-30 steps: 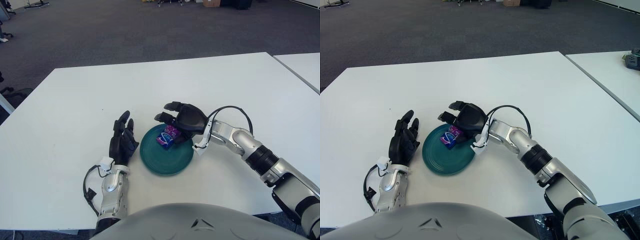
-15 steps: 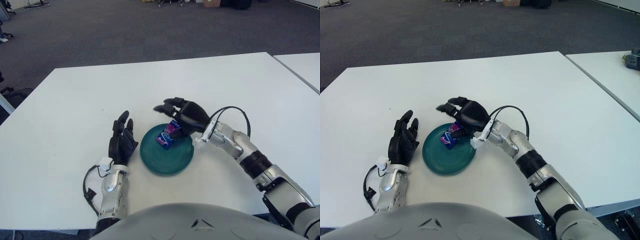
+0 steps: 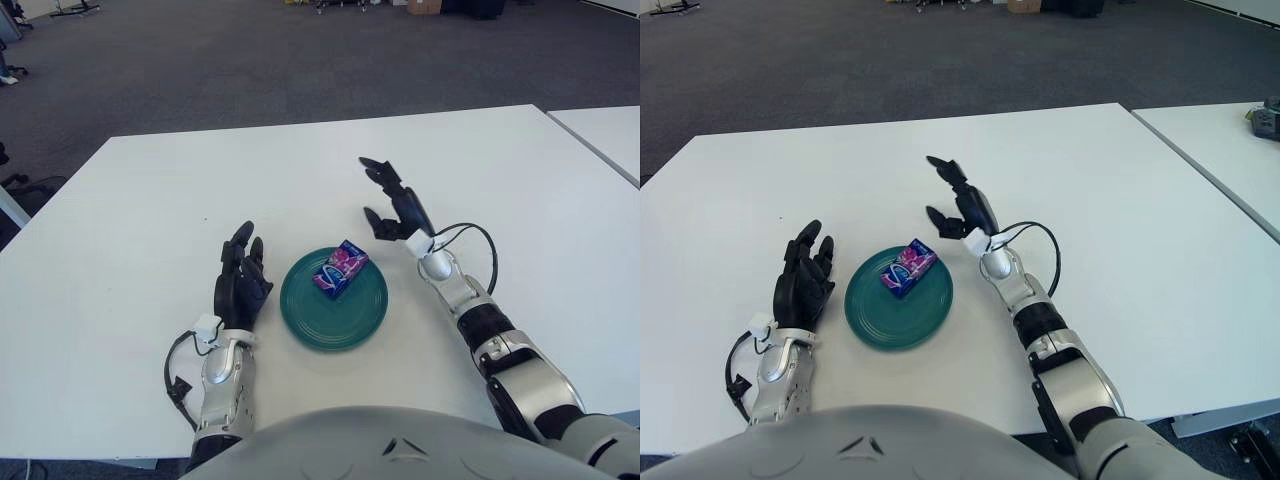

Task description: Put the gum into the plate.

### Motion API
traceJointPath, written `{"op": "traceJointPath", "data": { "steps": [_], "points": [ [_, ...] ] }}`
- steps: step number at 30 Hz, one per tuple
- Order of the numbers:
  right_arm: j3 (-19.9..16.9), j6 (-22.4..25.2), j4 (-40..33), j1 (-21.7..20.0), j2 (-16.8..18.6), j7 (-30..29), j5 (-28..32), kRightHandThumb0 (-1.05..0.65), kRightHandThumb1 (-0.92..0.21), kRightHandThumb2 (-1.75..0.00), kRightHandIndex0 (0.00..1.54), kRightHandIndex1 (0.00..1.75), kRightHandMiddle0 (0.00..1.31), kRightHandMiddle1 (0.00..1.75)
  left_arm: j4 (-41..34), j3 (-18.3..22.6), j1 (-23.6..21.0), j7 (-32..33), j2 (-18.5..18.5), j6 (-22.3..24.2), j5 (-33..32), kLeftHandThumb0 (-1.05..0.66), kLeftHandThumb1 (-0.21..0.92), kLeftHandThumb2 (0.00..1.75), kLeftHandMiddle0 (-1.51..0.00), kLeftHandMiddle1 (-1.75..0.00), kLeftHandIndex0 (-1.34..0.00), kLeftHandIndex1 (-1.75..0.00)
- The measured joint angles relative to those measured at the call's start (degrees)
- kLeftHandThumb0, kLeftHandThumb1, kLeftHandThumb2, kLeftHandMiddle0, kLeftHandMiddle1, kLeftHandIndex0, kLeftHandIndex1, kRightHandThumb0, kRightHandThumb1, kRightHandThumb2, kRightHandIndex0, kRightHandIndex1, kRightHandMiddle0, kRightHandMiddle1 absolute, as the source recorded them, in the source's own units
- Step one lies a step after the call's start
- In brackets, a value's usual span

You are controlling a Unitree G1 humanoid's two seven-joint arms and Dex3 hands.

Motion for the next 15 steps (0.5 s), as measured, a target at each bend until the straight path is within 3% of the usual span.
{"op": "traceJointPath", "data": {
  "steps": [7,15],
  "points": [
    [-8.99,3.66,2.68,0.0,6.56,5.56,13.92,-0.75,-0.92,-0.83,0.23,0.0,0.0,0.54,0.63,0.24,-0.16,-0.71,-0.02,-0.22,-0.12,-0.9,0.92,0.96,-0.22,0.0,0.0,-0.56],
    [-12.73,5.19,1.01,2.5,8.58,6.46,15.82,-0.73,-0.92,-0.82,0.22,0.0,0.0,0.55,0.64,0.4,-0.18,-1.47,-0.03,-0.66,-0.23,-0.89,0.92,0.97,-0.22,0.0,0.0,-0.54]
  ]
}}
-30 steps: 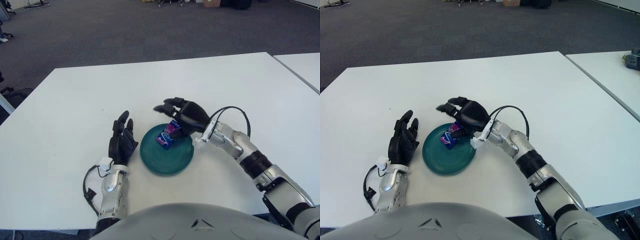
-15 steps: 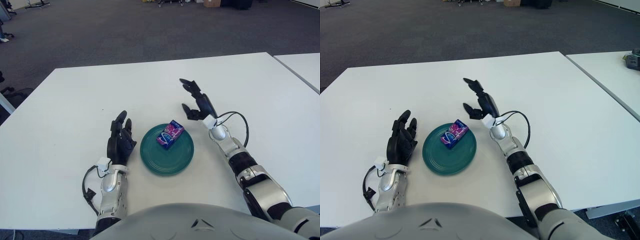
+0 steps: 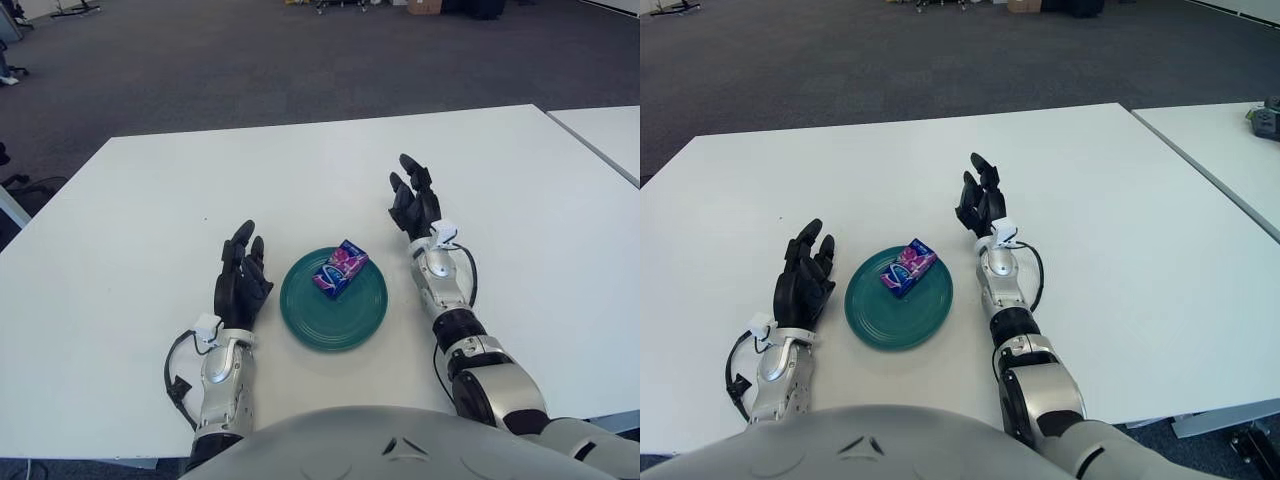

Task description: Put the gum into the plate.

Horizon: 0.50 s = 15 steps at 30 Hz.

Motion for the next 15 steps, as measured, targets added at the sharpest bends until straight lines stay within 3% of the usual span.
{"op": "traceJointPath", "data": {
  "steps": [8,15],
  "points": [
    [-0.34,1.68,-5.99,7.31,-1.51,-1.13,-3.79,-0.75,-0.92,-0.88,0.18,0.0,0.0,0.52,0.0,0.07,0.06,0.01,0.0,-0.5,0.23,-0.87,0.92,0.95,-0.2,0.0,0.0,-0.54],
    [1.67,8.06,-16.98,15.9,-2.64,-1.62,-7.79,-0.77,-0.92,-0.93,0.14,0.0,0.0,0.44,0.18,0.23,0.2,0.1,0.02,-0.87,1.16,-0.87,0.92,0.96,-0.17,0.0,0.0,-0.48]
  ]
}}
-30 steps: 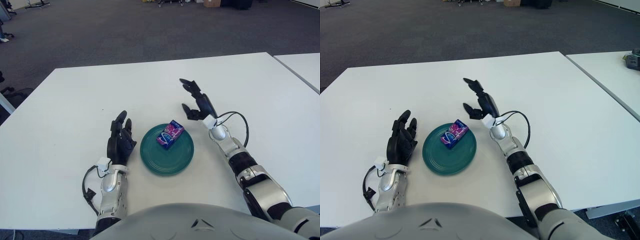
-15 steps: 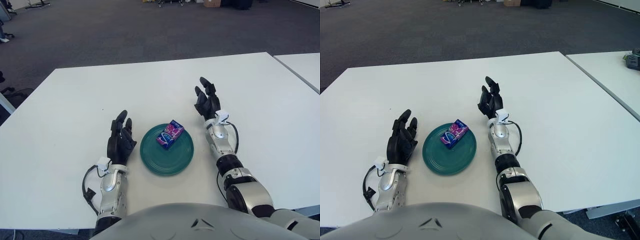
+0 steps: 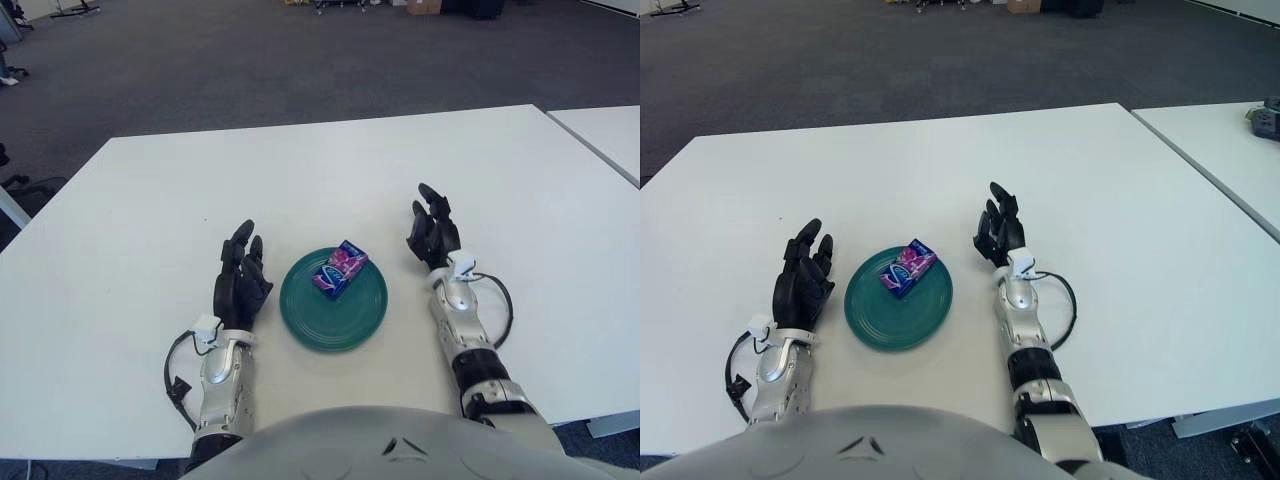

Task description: Put the gum into the plate.

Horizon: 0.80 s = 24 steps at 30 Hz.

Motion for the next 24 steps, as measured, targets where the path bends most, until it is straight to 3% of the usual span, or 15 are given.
{"op": "traceJointPath", "data": {
  "steps": [13,24],
  "points": [
    [6.46,16.09,-15.0,6.23,0.24,1.41,-5.9,-0.8,-0.92,-1.01,0.05,0.0,0.0,0.15,-1.13,-0.27,0.73,0.22,0.0,0.01,1.48,-0.88,0.92,0.98,-0.15,0.0,0.0,-0.42],
    [9.88,22.98,-19.69,7.6,0.04,0.01,-11.34,-0.86,-0.92,-1.05,0.07,0.01,0.0,0.0,-4.12,-0.97,3.48,0.54,-0.02,0.46,3.38,-0.91,0.92,1.01,-0.15,0.0,0.0,-0.37]
  ]
}}
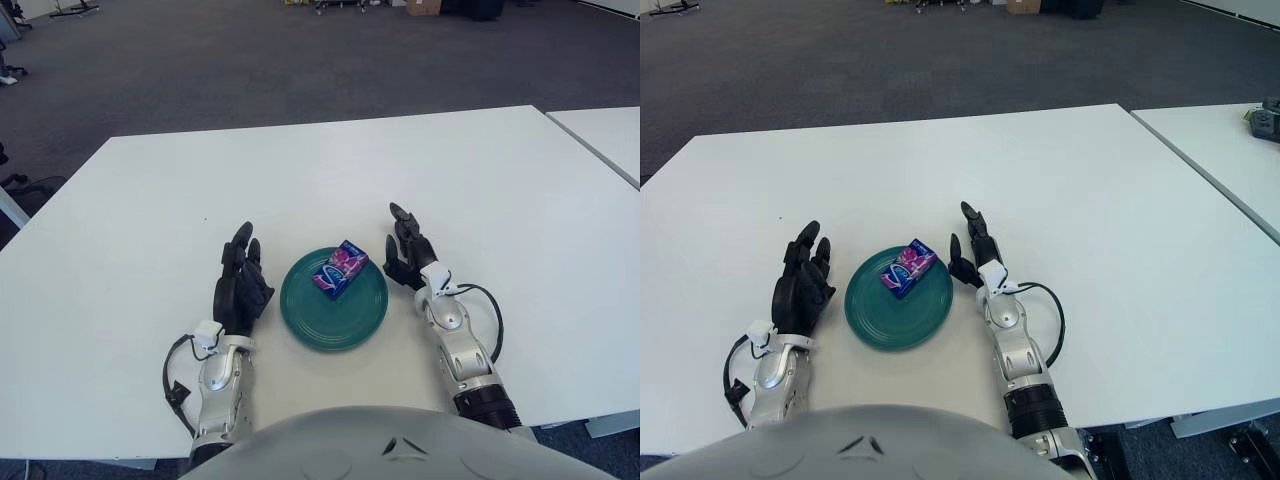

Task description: Put the gum into the plate.

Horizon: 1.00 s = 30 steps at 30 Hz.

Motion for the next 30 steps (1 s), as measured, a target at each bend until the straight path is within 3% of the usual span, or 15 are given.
{"op": "traceJointPath", "data": {
  "steps": [7,30],
  "points": [
    [0.2,-0.12,1.22,-0.58,1.1,-1.55,-0.55,-0.85,-0.92,-1.05,0.07,0.01,0.0,0.0,-0.85,0.06,0.94,1.25,0.01,0.54,1.76,-0.93,0.92,1.02,-0.14,0.0,0.0,-0.33],
    [-3.06,-10.34,15.17,-6.79,3.9,-2.69,2.48,-0.8,-0.92,-1.06,0.03,0.0,0.0,0.0,-4.7,0.58,2.29,4.88,1.81,5.3,4.94,-0.92,0.92,1.05,-0.13,0.0,0.0,-0.27]
  ]
}}
